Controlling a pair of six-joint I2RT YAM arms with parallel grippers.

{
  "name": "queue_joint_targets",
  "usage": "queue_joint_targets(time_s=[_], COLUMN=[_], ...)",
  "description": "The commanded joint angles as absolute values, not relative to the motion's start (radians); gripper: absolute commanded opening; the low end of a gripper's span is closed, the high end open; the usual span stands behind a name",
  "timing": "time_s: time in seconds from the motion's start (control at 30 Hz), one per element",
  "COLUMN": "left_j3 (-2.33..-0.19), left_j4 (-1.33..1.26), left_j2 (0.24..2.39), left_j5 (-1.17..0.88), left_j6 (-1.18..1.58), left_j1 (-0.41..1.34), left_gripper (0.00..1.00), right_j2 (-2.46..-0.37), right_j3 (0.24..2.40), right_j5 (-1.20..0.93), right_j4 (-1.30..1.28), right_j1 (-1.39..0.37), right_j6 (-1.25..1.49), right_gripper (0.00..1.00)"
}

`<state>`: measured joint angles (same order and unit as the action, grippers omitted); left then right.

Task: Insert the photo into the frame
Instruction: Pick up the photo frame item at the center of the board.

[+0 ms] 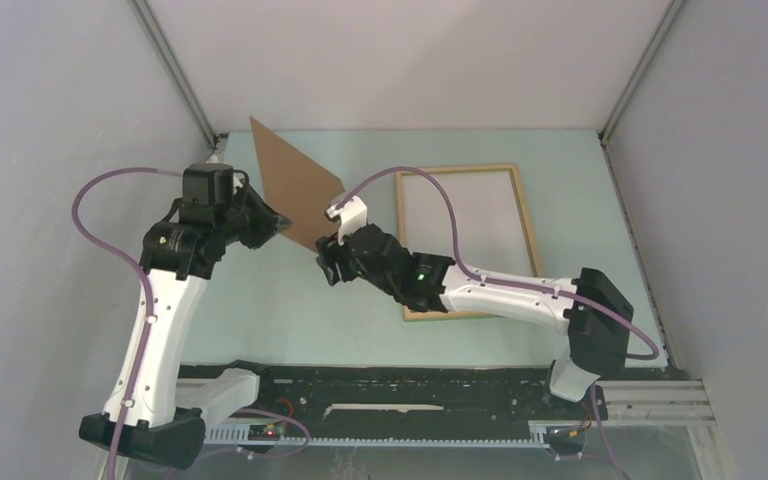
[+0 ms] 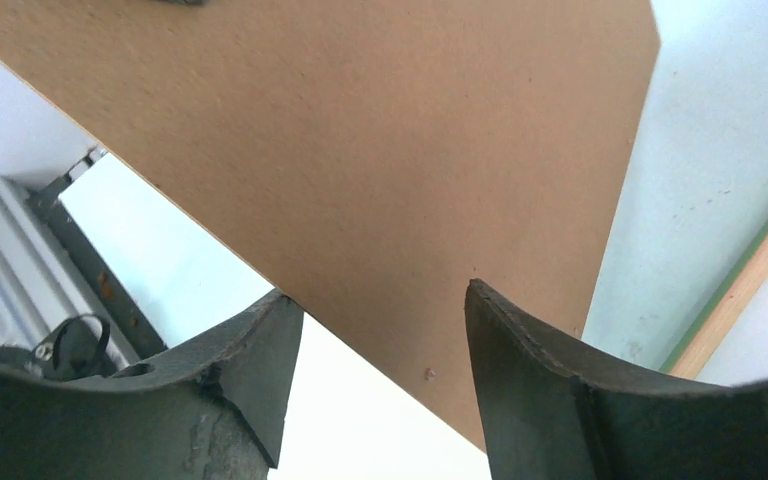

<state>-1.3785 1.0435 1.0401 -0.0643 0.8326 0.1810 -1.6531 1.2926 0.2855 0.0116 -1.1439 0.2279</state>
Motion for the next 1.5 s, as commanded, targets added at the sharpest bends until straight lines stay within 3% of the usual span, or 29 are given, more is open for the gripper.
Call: queue_joint_targets(time_s=[0.0, 0.47, 0.7, 0.8, 0.83, 0.9, 0.97, 1.07, 1.13, 1.3, 1.47], left_j3=[-1.449, -1.444, -1.427, -1.406, -1.403, -1.416, -1.447, -1.475, -1.49, -1.485, -1.282], left_j4=[0.976, 0.994, 0.991, 0.955, 0.94, 0.927, 0.912, 0.862, 0.839, 0.829, 0.744], left_j2=[1.022, 1.011, 1.01, 1.008, 1.01, 1.019, 1.027, 1.017, 1.007, 0.974, 0.928], left_j5=[-0.077, -0.055, -0.04, -0.069, -0.078, -0.093, -0.112, -0.151, -0.164, -0.144, -0.223], left_j6=[0.852, 0.889, 0.914, 0.908, 0.895, 0.851, 0.803, 0.744, 0.707, 0.629, 0.656], left_j1=[0.186, 0.184, 0.184, 0.184, 0.184, 0.184, 0.184, 0.184, 0.184, 0.176, 0.116], left_gripper=[0.0, 0.0, 0.0, 0.02, 0.13, 0.48, 0.75, 0.95, 1.0, 1.0, 1.0], right_j2=[-1.707, -1.912, -1.944, -1.927, -1.91, -1.856, -1.786, -1.699, -1.656, -1.571, -1.507], right_j3=[1.38, 1.586, 1.579, 1.561, 1.543, 1.475, 1.385, 1.264, 1.201, 1.068, 0.93], right_j5=[0.502, 0.696, 0.801, 0.782, 0.763, 0.705, 0.652, 0.572, 0.533, 0.361, 0.197], right_j4=[0.08, 0.161, 0.288, 0.276, 0.259, 0.24, 0.25, 0.262, 0.288, 0.353, 0.422], right_j1=[-1.17, -1.235, -1.249, -1.233, -1.218, -1.187, -1.153, -1.092, -1.059, -0.948, -0.83], right_j6=[0.164, -0.028, -0.111, -0.053, -0.015, 0.099, 0.218, 0.365, 0.411, 0.54, 0.648], right_gripper=[0.65, 0.41, 0.01, 0.0, 0.0, 0.0, 0.0, 0.0, 0.0, 0.0, 0.0])
